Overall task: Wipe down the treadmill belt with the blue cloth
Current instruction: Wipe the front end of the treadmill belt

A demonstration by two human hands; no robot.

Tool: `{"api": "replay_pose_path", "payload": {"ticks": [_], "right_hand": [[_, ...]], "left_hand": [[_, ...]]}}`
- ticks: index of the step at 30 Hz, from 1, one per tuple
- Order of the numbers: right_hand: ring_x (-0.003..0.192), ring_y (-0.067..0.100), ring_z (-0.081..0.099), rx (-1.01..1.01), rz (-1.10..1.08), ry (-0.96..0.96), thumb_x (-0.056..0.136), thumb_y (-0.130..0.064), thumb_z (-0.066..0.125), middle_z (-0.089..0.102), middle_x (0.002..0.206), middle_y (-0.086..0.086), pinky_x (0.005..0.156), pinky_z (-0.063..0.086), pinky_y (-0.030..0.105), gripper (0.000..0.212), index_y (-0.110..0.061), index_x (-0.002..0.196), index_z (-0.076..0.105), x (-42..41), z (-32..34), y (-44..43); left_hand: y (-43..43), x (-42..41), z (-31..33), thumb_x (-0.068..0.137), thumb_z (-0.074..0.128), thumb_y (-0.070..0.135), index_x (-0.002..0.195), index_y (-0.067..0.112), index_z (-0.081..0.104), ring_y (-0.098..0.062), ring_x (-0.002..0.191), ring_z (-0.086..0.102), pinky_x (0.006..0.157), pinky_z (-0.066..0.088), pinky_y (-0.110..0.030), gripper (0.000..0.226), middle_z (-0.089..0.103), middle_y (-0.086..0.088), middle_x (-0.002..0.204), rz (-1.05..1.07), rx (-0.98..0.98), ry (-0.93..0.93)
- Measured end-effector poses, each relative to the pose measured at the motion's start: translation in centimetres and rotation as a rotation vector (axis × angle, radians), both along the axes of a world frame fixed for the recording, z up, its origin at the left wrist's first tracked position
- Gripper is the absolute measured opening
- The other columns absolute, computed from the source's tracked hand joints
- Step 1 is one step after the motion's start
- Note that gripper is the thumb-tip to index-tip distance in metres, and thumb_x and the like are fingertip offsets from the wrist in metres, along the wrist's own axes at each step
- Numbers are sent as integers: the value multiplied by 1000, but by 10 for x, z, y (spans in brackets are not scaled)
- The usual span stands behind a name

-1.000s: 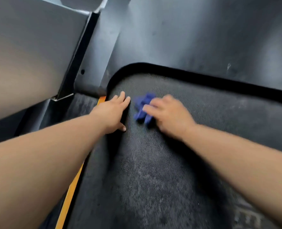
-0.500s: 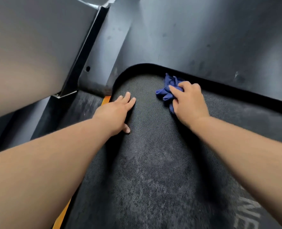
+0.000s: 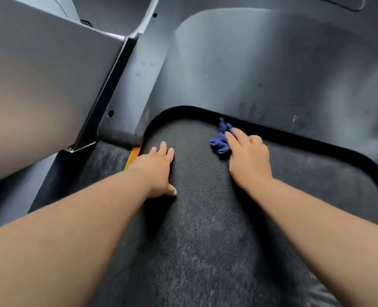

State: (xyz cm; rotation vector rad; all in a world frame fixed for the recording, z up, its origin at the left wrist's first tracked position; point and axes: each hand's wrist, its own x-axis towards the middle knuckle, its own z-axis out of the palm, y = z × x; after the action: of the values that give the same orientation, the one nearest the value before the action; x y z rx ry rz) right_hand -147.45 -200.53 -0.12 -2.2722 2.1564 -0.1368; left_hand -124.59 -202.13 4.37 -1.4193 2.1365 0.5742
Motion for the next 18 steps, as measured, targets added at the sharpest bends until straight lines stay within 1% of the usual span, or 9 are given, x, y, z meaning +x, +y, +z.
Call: {"api": "replay_pose_path", "payload": {"ticks": [2,4,7,8,10,13,15,17,18], "right_hand": [[93,35,51,100,-176,6,79,-12,56,52,131,7,72,44,40,41,-12,121,56,14,8,-4],[103,34,45,143,-196,-94,86,-14,47,44,133,8,79,42,40,34,-12,119,52,46,18,-20],[117,31,39,187,183,-118,90,-18,44,29,151,2,93,41,39,46,-19,137,40,81,14,-29],[119,30,38,200,234,-93,91,-19,44,26,154,0,94,39,39,49,-20,140,38,79,11,-30],[111,31,45,166,180,-28,87,-19,49,33,151,-1,86,43,40,50,-20,136,44,53,8,-23],[88,35,55,50,6,69,74,-16,59,54,134,5,69,50,40,46,-15,120,57,-12,3,5],[88,36,54,86,-143,57,74,-13,62,54,133,8,70,48,41,47,-10,120,58,-37,3,19],[92,37,50,103,-288,-54,79,-14,51,50,131,10,74,44,42,38,-9,117,57,-19,5,14],[92,37,50,86,-262,-119,80,-17,40,50,127,10,73,43,43,37,-11,112,56,2,7,7]], "left_hand": [[1,1,-2,77,68,55,152,15,3,-25,146,10,110,29,-38,106,-5,-8,160,16,-23,21],[5,1,-6,79,68,53,152,17,1,-24,147,6,112,26,-36,105,-7,-6,160,39,-32,66],[7,5,-7,78,68,53,152,18,1,-22,147,4,114,20,-34,106,-8,-4,160,43,-26,79],[6,7,-6,78,68,53,152,19,1,-21,147,5,114,21,-34,105,-7,-4,160,34,-31,74],[6,8,-5,79,68,51,152,24,-1,-21,147,6,114,23,-35,104,-7,-3,160,13,-46,75],[8,7,-7,79,69,47,149,39,-8,-23,146,9,110,33,-39,104,-3,-5,160,3,-68,92],[8,6,-7,78,71,46,148,42,-10,-24,146,10,109,35,-40,107,-2,-6,160,12,-63,88],[5,5,-7,78,71,47,148,40,-9,-27,146,11,109,35,-40,107,-2,-8,160,0,-63,70],[4,3,-7,78,71,47,149,38,-9,-28,146,12,109,35,-40,107,-2,-9,159,-10,-59,59]]}}
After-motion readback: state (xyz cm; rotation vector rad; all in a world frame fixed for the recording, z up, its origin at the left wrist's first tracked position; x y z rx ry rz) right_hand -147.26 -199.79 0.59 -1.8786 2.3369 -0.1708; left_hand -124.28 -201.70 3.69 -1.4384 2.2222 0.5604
